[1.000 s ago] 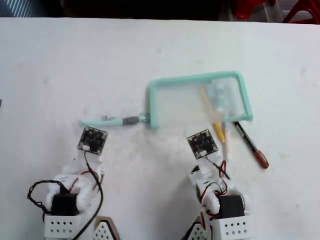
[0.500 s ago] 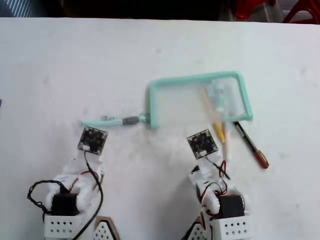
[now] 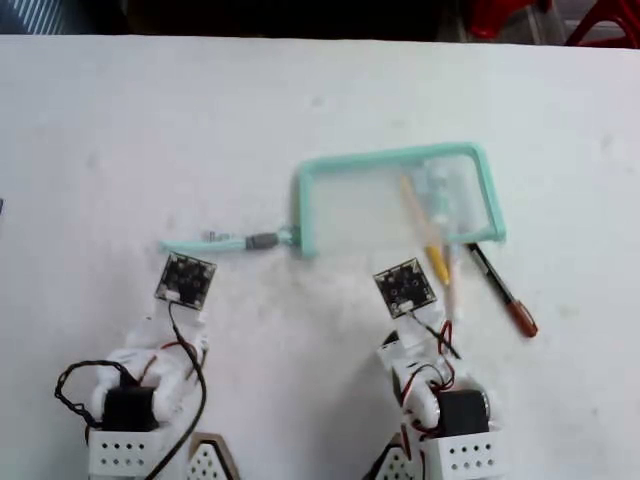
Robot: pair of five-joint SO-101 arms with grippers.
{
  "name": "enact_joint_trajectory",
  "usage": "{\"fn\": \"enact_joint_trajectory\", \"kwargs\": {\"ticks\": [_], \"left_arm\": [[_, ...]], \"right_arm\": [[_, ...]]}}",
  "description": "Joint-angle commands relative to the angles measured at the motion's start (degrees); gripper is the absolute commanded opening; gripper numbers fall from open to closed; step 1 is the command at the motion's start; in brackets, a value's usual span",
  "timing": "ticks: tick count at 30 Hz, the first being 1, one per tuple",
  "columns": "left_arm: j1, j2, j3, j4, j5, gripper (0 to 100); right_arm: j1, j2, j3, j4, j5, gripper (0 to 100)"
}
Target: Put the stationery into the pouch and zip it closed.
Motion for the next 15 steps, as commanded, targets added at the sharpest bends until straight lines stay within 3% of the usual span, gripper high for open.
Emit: {"fn": "enact_joint_trajectory", "kwargs": {"ticks": [1, 15], "left_arm": [[0.7, -0.2, -0.2, 0.4, 0.4, 2], [0.3, -0.2, -0.5, 0.5, 0.1, 2]], "right_arm": [[0.2, 0.0, 0.5, 0.3, -0.1, 5.3], [0.1, 0.0, 0.5, 0.3, 0.0, 5.3]]}}
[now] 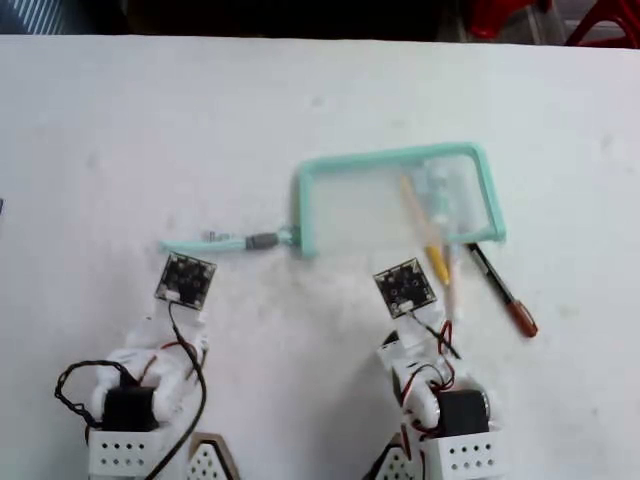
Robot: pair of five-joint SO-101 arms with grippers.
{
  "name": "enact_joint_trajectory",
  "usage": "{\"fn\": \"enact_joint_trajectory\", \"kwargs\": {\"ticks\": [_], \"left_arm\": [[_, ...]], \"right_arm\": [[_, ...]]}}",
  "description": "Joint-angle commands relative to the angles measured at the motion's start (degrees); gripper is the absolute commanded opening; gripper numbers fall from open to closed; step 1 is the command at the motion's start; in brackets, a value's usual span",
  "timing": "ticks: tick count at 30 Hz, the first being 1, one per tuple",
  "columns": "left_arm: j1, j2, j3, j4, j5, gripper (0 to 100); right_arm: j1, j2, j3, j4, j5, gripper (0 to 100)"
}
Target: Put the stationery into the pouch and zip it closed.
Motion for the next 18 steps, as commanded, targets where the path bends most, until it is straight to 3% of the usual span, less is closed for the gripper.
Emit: {"fn": "enact_joint_trajectory", "kwargs": {"ticks": [1, 18], "left_arm": [[0.3, -0.2, -1.1, 0.5, 0.1, 2], [0.7, -0.2, -22.2, 0.4, 0.1, 2]], "right_arm": [[0.1, 0.0, 0.5, 0.3, 0.0, 5.3], [0.0, 0.0, 0.5, 0.3, 0.2, 5.5]]}}
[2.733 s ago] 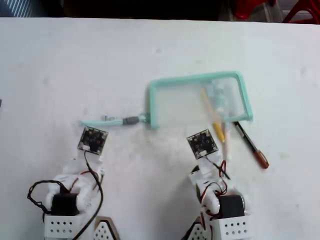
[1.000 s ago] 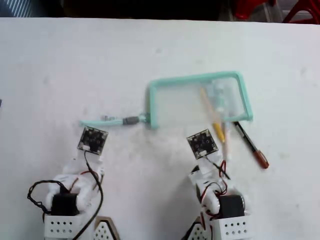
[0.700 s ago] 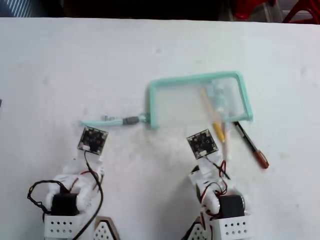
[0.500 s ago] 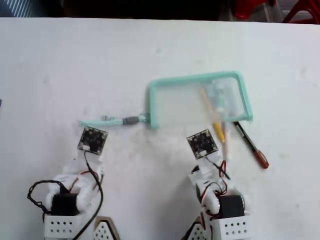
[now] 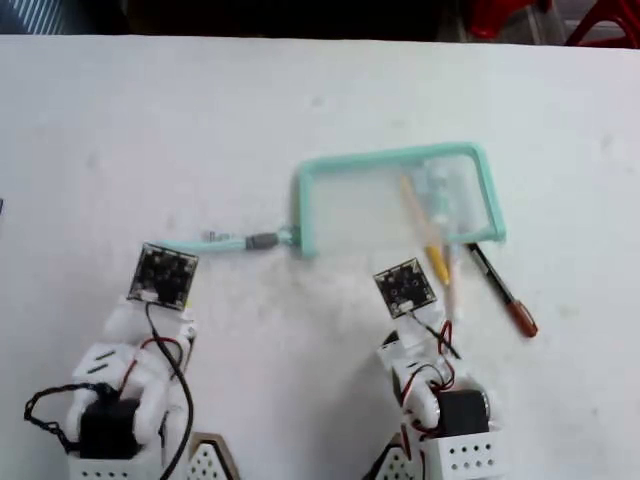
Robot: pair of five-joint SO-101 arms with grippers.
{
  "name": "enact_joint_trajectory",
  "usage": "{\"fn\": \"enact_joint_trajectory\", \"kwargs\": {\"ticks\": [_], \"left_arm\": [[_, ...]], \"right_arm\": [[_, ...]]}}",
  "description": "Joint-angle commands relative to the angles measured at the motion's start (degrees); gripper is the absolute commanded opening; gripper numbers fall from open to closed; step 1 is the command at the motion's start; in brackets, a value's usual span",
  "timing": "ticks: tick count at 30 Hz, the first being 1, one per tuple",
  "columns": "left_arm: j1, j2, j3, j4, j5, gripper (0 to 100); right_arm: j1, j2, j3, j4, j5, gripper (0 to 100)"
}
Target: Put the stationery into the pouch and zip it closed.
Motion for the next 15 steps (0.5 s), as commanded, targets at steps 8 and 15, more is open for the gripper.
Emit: {"fn": "enact_joint_trajectory", "kwargs": {"ticks": [8, 15], "left_arm": [[0.4, 0.2, -9.3, 0.6, 0.3, 2], [0.7, 0.2, -12.3, 0.6, 0.4, 2]], "right_arm": [[0.0, 0.0, 0.5, 0.0, 0.3, 5.6], [-2.1, -0.1, 0.4, -6.4, -0.2, 5.6]]}}
